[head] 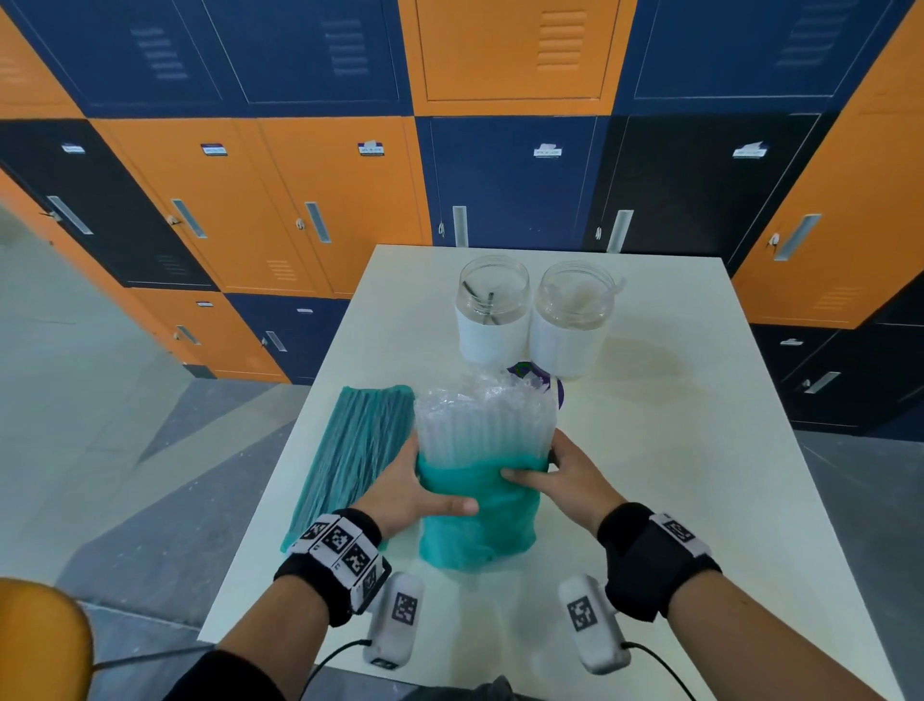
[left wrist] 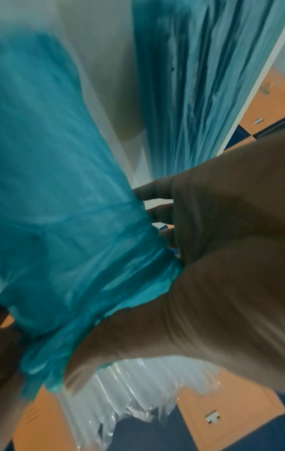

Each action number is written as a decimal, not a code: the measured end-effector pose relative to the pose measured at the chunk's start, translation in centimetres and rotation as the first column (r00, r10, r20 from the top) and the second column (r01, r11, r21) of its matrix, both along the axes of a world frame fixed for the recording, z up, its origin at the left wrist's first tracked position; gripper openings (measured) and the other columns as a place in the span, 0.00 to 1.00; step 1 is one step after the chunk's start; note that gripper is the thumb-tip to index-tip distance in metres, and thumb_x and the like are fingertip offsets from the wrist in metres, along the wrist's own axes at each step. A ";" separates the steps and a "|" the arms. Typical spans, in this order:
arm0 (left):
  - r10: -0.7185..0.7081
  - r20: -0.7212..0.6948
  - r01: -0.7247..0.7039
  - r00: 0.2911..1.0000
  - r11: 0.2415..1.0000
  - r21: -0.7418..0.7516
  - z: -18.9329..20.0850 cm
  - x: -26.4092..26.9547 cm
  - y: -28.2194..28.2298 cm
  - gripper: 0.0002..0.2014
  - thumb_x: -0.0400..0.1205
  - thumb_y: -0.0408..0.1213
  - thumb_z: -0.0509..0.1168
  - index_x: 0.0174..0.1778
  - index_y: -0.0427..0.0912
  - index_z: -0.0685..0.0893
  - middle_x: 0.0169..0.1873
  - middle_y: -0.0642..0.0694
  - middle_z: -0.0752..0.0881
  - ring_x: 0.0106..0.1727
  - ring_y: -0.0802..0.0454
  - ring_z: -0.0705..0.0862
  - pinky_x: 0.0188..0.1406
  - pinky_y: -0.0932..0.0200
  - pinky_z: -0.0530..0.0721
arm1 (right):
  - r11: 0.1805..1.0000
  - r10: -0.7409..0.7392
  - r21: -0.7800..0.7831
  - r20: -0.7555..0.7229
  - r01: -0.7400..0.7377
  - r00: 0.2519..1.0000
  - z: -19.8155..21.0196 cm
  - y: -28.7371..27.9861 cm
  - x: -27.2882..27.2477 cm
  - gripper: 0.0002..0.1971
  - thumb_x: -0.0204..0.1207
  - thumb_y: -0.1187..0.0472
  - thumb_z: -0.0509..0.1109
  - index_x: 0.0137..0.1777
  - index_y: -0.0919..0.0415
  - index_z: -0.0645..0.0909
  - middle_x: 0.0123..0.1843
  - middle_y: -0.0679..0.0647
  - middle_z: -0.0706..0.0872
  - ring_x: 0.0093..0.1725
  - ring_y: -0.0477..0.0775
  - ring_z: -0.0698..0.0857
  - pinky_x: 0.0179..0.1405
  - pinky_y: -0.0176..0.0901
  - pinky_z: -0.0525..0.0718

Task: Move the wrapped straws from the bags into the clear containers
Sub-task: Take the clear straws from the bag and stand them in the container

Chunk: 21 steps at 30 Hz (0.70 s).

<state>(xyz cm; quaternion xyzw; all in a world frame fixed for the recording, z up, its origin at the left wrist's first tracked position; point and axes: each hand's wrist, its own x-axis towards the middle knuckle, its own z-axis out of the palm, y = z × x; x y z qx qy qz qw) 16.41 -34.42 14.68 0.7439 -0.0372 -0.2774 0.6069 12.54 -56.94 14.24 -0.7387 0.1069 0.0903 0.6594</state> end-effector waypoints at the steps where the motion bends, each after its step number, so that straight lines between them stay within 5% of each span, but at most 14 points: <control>1: 0.000 -0.004 0.000 1.000 1.000 0.023 -0.5 -0.1 0.1 0.51 0.54 0.38 0.89 0.71 0.60 0.70 0.64 0.50 0.85 0.65 0.53 0.85 0.64 0.49 0.85 | 1.000 0.004 0.025 -0.018 -0.004 1.000 -0.1 -0.1 -0.1 0.26 0.70 0.61 0.80 0.66 0.46 0.76 0.62 0.46 0.85 0.63 0.48 0.82 0.54 0.31 0.82; 5: 0.045 0.025 -0.048 0.999 0.989 0.141 -2.0 -0.6 -0.2 0.53 0.53 0.52 0.87 0.74 0.52 0.70 0.62 0.53 0.86 0.62 0.57 0.85 0.66 0.47 0.83 | 0.983 0.050 0.180 -0.089 -0.033 0.995 -1.0 -0.3 -0.3 0.33 0.66 0.57 0.82 0.71 0.51 0.73 0.64 0.51 0.86 0.64 0.52 0.85 0.65 0.53 0.83; 12: 0.218 0.011 -0.217 0.976 0.958 0.187 -2.2 -0.7 -0.9 0.27 0.65 0.40 0.84 0.56 0.48 0.80 0.51 0.51 0.89 0.51 0.57 0.89 0.45 0.66 0.84 | 0.999 0.035 0.028 -0.148 -0.031 0.988 -1.8 -0.5 0.9 0.23 0.74 0.62 0.77 0.68 0.58 0.77 0.64 0.55 0.85 0.59 0.58 0.87 0.62 0.54 0.85; 16: 0.257 -0.024 -0.249 0.966 0.952 0.176 -2.9 -0.3 -0.6 0.24 0.66 0.39 0.83 0.56 0.44 0.83 0.48 0.49 0.91 0.51 0.53 0.90 0.47 0.63 0.85 | 0.997 0.015 -0.071 -0.156 -0.026 0.988 -0.6 -1.7 2.8 0.19 0.76 0.58 0.74 0.66 0.54 0.80 0.61 0.50 0.86 0.59 0.53 0.85 0.61 0.48 0.83; 21: 0.308 -0.071 -0.297 0.949 0.946 0.133 -3.5 0.3 -0.5 0.23 0.68 0.37 0.83 0.57 0.44 0.84 0.49 0.48 0.92 0.52 0.51 0.90 0.54 0.55 0.86 | 0.900 -0.264 -0.326 0.118 0.289 0.957 2.0 -5.5 8.1 0.10 0.78 0.58 0.72 0.58 0.57 0.84 0.49 0.51 0.84 0.50 0.54 0.83 0.52 0.42 0.78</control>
